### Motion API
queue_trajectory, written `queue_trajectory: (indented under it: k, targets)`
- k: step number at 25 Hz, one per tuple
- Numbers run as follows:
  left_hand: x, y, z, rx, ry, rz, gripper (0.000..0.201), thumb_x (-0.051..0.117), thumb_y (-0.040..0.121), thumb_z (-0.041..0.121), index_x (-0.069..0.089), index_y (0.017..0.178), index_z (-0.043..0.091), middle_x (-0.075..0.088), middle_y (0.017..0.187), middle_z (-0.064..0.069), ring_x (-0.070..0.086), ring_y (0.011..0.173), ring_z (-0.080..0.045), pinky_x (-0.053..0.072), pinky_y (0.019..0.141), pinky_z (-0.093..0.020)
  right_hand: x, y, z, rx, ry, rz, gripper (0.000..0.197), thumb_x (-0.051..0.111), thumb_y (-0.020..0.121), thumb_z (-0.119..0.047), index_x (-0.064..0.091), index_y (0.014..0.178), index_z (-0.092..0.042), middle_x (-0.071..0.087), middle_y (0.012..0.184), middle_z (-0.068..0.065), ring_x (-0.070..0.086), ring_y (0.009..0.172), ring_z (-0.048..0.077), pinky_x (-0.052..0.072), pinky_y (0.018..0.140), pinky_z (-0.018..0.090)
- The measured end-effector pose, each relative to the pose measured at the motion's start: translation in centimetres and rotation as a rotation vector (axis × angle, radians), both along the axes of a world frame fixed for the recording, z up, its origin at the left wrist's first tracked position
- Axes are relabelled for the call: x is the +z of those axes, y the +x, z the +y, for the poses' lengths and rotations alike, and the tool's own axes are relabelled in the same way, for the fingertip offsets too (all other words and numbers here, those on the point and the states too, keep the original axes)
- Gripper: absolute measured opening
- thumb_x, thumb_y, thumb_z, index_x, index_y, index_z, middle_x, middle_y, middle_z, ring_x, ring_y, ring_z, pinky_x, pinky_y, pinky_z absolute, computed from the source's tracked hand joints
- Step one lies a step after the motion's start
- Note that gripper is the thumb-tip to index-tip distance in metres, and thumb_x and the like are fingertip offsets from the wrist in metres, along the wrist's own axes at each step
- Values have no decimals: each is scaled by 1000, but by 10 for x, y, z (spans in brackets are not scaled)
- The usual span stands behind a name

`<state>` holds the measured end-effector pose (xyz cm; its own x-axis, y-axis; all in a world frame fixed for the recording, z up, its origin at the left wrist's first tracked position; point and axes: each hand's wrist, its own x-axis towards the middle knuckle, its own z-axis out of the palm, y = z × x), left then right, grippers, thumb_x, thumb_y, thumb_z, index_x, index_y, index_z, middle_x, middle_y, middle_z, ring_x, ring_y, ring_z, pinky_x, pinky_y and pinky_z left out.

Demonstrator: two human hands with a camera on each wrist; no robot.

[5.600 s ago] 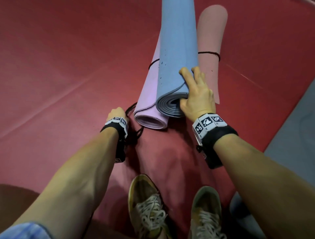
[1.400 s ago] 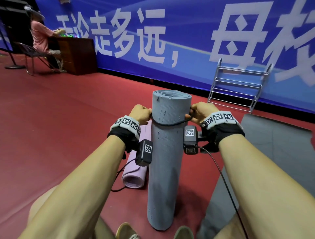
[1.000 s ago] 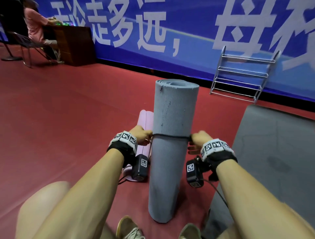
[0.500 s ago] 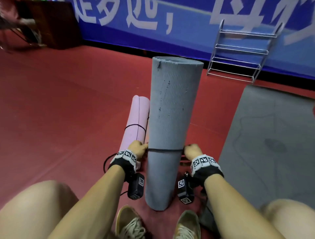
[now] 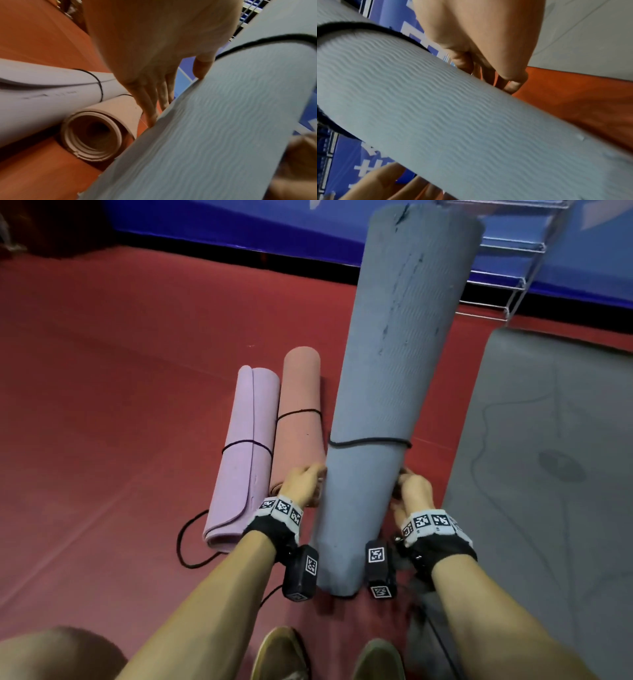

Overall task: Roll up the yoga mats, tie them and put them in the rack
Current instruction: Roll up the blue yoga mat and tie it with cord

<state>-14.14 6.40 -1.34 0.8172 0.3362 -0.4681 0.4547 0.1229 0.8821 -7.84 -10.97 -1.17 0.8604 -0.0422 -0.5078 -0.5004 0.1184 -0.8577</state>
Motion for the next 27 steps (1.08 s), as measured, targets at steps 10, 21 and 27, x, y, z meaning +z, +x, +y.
queue_trajectory:
  k: [10, 21, 27]
  targets:
    - [-76, 117, 3, -238, 9, -19, 74, 85, 59, 58, 63, 119, 20, 72, 113, 0, 70, 103, -18, 53, 96, -41, -75, 111, 4, 371, 61, -31, 38, 55, 101, -18, 50, 139, -15, 64, 126, 2, 65, 100, 8, 53, 76, 21]
    - [-129, 136, 18, -464, 628, 197, 57, 70, 85, 48, 62, 116, 1, 67, 113, -9, 64, 103, -29, 50, 86, -33, -136, 108, 14, 590, -225, 39, 82, 63, 92, -27, 15, 158, -27, 41, 147, -8, 45, 133, 16, 34, 114, 34]
    - [-64, 110, -11, -542, 886, 132, 36, 65, 90, 24, 65, 119, 3, 66, 121, -14, 61, 111, -30, 47, 88, -30, -73, 72, 5, 675, -594, -129, 57, 64, 90, -17, 49, 144, -9, 57, 140, 7, 55, 126, 25, 39, 109, 32]
